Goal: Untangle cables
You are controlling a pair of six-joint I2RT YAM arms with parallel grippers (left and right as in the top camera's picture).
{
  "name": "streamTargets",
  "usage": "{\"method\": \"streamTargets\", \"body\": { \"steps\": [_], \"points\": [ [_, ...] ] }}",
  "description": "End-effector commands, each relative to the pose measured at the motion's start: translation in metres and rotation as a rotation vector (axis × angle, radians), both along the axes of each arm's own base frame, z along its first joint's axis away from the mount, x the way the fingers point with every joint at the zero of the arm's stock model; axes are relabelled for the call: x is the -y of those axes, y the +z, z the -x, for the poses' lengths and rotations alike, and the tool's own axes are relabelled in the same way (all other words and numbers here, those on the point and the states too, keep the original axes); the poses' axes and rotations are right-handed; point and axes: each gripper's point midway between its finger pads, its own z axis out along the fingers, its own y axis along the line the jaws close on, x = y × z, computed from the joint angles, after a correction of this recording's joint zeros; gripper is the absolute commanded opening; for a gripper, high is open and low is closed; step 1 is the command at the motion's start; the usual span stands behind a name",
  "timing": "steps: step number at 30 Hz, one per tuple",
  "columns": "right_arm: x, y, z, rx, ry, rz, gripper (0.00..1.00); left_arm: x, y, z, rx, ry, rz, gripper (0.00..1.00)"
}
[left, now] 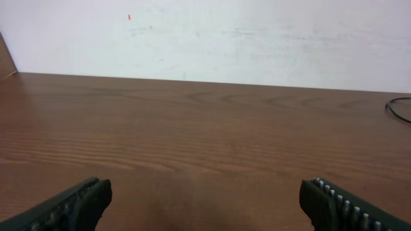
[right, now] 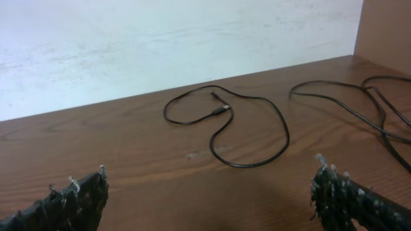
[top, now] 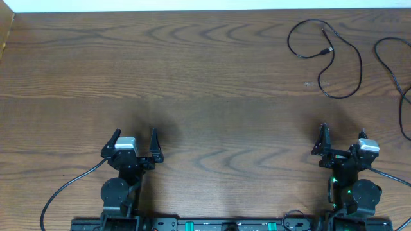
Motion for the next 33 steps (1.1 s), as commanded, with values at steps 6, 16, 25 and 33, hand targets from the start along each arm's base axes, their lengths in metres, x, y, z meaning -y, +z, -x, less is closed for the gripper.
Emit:
{"method": "streamTargets", "body": {
  "steps": [6,16,25,33],
  "points": [
    [0.012,0.0,0.002,-0.006,-0.07,0.055,0.99,-0.005,-0.017,0.001,-0.052,0.03,0.008,0.98],
    [0.003,0.0,0.001,-0.024,-0.024,0.192,0.99,-0.005,-0.017,0.001,-0.052,0.03,0.008,0.98],
    [0.001,0.0,0.0,-0.023,-0.013,0.191,0.99,-0.005,-0.017,0.001,-0.052,0.03,0.008,0.98],
    [0.001,0.0,0.0,-0.023,-0.013,0.191,0.99,-0.005,-0.017,0.001,-0.052,0.031,0.008,0.98]
  ]
}}
